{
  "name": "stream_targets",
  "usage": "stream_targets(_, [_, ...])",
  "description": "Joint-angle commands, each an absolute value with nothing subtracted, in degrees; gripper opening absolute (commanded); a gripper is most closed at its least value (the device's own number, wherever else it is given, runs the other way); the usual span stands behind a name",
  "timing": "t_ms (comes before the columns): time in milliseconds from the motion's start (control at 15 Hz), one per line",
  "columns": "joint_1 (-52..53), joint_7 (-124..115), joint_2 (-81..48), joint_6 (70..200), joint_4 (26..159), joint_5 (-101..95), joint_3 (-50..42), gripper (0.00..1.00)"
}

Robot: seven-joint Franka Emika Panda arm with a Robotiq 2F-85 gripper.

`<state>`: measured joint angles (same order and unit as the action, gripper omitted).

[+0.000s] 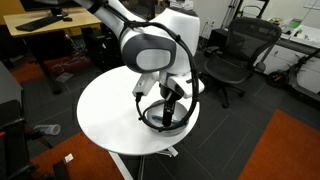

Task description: Remove the green object from the grey bowl

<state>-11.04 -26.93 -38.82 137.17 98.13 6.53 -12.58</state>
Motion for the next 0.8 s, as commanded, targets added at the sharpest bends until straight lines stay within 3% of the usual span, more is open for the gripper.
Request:
stream_targets(0, [-12.16, -24.65, -41.27, 133.98, 93.86, 8.43, -11.76, 1.0])
stream_targets(733, [-13.62, -23.78, -47.52, 131.37, 87.04, 10.68, -10.64, 1.0])
